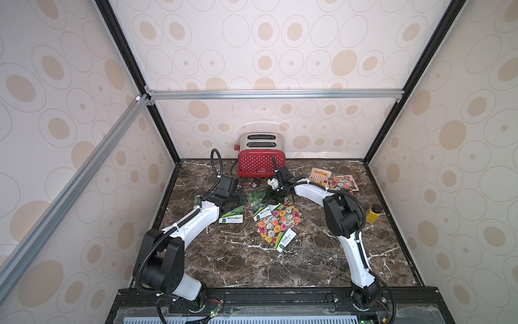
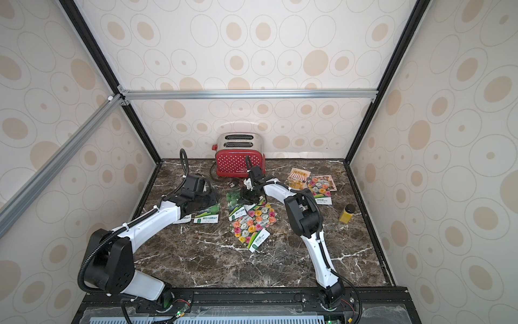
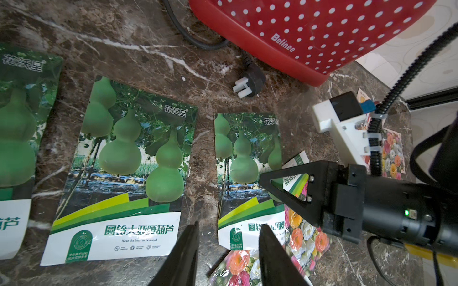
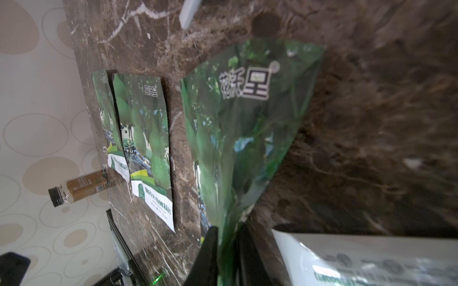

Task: Arrange the seed packets in a row
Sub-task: Place the seed packet at the center of the board.

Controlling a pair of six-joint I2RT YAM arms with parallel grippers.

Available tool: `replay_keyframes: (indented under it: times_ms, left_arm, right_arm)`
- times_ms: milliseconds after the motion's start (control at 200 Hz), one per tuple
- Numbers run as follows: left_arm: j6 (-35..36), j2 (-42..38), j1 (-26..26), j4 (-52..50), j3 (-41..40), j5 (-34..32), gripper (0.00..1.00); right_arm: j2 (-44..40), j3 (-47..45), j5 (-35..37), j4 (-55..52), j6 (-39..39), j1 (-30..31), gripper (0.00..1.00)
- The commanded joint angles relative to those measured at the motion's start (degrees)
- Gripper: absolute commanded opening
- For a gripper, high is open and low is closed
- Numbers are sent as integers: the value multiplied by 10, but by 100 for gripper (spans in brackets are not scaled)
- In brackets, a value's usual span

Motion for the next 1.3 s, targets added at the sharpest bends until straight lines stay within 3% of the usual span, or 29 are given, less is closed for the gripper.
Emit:
replay_keyframes:
  times_ms: [0,831,1152,1297]
  left_arm:
    - [-10,-12,5,2,-5,3,42]
    - [-11,7,6,10,-6,26,43]
    - [-10,21,7,16,-3,37,43]
    - [-10,31,7,19,-1,41,43]
  right_arm:
    - [9,15,11,11,30,9,18]
    - [25,-25,34,53,100,22,21]
    - [15,-37,47,37,80,22,39]
    - [8,-41,57,24,72,21,42]
